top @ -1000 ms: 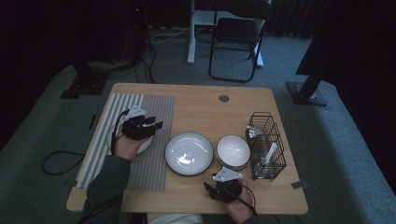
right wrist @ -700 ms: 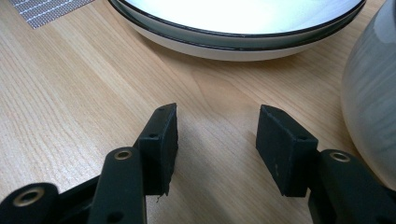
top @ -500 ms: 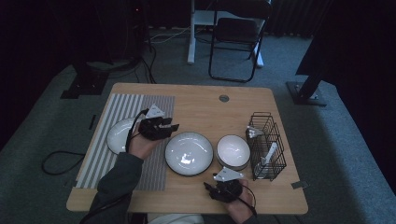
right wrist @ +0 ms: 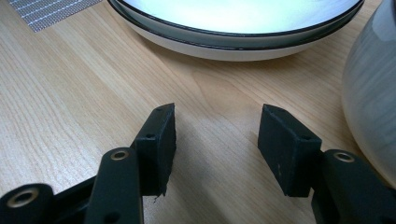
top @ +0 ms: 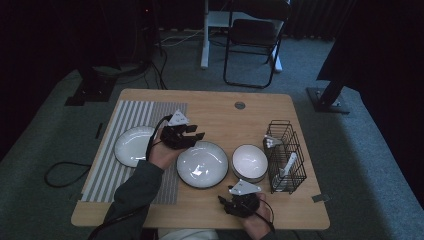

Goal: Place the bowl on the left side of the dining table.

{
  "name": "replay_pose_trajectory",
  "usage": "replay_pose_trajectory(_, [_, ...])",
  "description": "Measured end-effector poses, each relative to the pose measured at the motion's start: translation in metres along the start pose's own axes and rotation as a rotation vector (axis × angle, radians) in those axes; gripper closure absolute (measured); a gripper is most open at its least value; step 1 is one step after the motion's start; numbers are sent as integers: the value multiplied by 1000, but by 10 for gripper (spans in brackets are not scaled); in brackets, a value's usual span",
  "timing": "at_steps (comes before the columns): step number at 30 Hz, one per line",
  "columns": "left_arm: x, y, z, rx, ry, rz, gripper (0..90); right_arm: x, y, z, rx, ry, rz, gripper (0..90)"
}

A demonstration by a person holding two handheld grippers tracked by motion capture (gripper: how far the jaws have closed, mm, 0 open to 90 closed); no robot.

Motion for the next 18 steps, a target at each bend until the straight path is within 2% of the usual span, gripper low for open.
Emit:
replay_pose_trajectory(14, [-25, -25, -21, -4, 63, -66, 566, 0, 0, 0, 2, -1, -1, 457])
replay_pose_trajectory(18, [-31, -31, -26, -11, 75, -69, 566, 0, 0, 0, 2, -2, -1, 456])
Point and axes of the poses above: each handheld gripper's, and its own axes: z roughly backward along the jaws, y roughly out of its underside, x roughly to its left, the point moved 4 cm from there along -z, roughly forward along the jaws, and after that the axes turned 14 degrees about -z, right-handed, at the moved point
